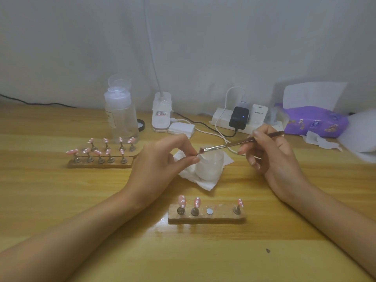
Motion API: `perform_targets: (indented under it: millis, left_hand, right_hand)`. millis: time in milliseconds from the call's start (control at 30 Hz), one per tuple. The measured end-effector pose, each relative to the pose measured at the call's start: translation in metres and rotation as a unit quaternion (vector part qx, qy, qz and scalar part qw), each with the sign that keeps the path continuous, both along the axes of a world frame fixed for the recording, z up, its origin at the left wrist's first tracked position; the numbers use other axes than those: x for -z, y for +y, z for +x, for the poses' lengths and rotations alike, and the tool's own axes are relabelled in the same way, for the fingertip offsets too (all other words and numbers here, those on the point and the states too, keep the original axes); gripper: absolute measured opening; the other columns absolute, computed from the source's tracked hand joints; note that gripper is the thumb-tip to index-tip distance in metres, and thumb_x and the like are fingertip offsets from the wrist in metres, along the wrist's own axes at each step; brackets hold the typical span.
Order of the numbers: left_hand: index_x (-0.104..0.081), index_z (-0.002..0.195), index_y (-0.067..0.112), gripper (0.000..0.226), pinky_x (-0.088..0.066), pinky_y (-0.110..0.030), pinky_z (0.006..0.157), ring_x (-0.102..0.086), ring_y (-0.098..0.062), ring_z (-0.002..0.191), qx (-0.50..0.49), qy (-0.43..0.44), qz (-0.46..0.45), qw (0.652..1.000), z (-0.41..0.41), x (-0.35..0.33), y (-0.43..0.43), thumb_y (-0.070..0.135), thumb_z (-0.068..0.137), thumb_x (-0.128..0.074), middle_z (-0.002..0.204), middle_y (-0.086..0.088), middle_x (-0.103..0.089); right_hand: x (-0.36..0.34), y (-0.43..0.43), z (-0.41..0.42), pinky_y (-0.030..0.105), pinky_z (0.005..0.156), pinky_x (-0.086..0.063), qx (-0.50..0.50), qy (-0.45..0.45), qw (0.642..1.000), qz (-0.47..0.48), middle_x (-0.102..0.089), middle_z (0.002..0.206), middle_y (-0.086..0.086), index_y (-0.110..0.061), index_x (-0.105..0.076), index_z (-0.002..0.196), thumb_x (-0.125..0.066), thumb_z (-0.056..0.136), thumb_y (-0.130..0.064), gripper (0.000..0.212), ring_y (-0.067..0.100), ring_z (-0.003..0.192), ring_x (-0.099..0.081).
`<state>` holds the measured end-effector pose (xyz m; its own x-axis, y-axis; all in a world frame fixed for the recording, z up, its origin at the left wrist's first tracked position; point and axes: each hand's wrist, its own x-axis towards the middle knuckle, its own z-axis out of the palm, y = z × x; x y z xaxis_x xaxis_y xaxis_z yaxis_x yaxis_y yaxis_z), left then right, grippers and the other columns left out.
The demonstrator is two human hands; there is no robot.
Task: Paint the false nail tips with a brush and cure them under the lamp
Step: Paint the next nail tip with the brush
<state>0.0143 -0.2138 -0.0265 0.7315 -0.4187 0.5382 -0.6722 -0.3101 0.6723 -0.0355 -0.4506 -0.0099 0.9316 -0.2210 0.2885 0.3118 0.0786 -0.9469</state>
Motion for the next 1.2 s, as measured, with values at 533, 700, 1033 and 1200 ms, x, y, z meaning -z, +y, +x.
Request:
perform_targets:
  millis: [533,700,1033,1200]
  left_hand:
    - [-0.068,0.083,0.028,0.009,-0.034,-0.012,0.052,-0.044,-0.007,0.046,0.016,0.002,-0.005,1.0,0.0008,-0.0005,-0.0002,0.035,0.086,-0.072,0.091,0.016,-0.07]
    - [-0.069,0.081,0.027,0.009,-0.033,-0.012,0.051,-0.041,-0.007,0.047,0.012,0.005,-0.018,1.0,0.0007,-0.0012,-0.0001,0.034,0.086,-0.072,0.085,0.016,-0.069]
    - [-0.069,0.081,0.027,0.009,-0.035,-0.011,0.054,-0.045,-0.003,0.051,0.006,0.001,-0.014,1.0,-0.0007,-0.002,0.0001,0.032,0.087,-0.073,0.085,0.016,-0.069]
    - [-0.069,0.082,0.026,0.009,-0.035,-0.011,0.053,-0.045,-0.004,0.05,0.011,0.004,-0.015,1.0,-0.001,-0.0023,0.0,0.032,0.087,-0.072,0.084,0.015,-0.069]
  right_hand:
    - [-0.0002,-0.0011,-0.0007,0.017,0.043,-0.037,0.018,-0.005,1.0,0.0,-0.072,0.07,0.007,-0.019,-0.049,0.076,-0.053,0.095,-0.027,0.021,0.011,0.051,-0.056]
    - [0.0014,-0.0012,-0.0006,0.017,0.042,-0.035,0.051,0.004,0.999,-0.018,-0.069,0.064,0.007,-0.017,-0.048,0.076,-0.045,0.102,-0.013,0.026,0.011,0.049,-0.053]
    - [0.0005,-0.001,-0.0014,0.018,0.043,-0.036,0.046,0.014,0.999,-0.011,-0.069,0.065,0.007,-0.016,-0.047,0.076,-0.045,0.102,-0.013,0.026,0.013,0.052,-0.056]
    - [0.0005,0.0005,-0.0023,0.018,0.044,-0.038,0.024,0.011,0.999,-0.026,-0.072,0.07,0.007,-0.017,-0.048,0.078,-0.046,0.102,-0.017,0.024,0.013,0.055,-0.059]
